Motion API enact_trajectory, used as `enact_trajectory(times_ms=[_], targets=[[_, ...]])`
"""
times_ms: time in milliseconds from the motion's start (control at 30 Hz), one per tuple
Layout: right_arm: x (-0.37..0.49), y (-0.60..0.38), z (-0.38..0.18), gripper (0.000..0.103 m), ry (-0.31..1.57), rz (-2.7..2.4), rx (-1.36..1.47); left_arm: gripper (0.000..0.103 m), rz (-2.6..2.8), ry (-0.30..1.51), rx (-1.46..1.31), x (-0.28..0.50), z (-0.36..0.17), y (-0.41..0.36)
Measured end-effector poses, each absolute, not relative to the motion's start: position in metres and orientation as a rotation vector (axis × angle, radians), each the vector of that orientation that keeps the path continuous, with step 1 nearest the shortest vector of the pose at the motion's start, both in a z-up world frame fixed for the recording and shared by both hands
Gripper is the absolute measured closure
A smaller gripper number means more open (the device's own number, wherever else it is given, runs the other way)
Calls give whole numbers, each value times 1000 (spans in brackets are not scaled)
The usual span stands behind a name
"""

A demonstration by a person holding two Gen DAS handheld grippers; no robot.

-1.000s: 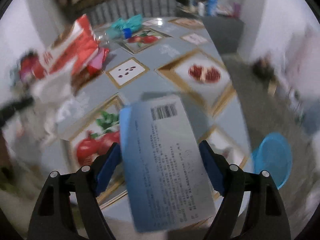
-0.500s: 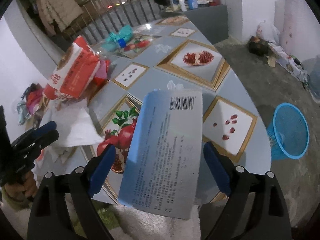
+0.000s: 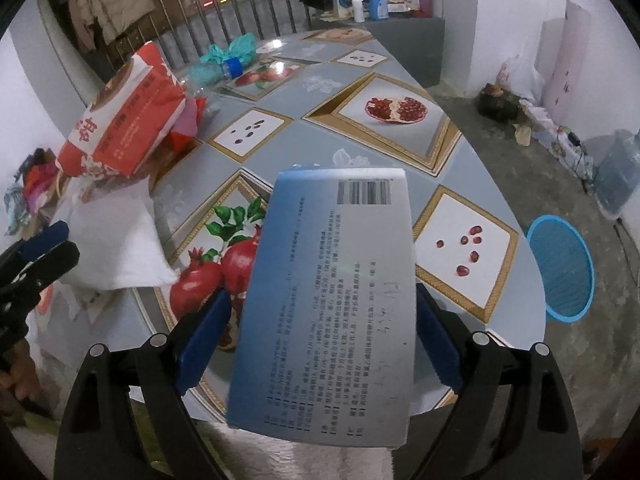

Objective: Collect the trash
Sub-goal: 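Gather more white tissue into the left tool while the right tool holds the box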

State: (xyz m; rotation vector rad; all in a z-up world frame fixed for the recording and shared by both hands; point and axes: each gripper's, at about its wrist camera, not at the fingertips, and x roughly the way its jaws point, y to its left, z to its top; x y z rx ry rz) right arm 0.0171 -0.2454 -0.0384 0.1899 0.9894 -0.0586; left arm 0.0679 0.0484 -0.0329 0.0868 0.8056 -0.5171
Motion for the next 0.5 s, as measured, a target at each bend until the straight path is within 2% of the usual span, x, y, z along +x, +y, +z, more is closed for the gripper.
enact_trajectory(times_ms=[33, 67, 200, 367, 500], targets=[[17, -246, -38, 27, 990, -66, 186, 38, -505, 821, 81, 71, -36, 50], [16, -248, -38, 30, 990, -71, 187, 38, -494, 834, 75, 73, -39, 51], [16, -253, -38, 31, 992, -74, 197, 43, -493, 861, 63, 78, -48, 54], [17, -251, -39, 32, 989, -77, 187, 63, -481, 874, 82, 80, -55, 52], [17, -252, -39, 32, 984, -76, 192, 76, -476, 875, 78, 81, -57, 53]])
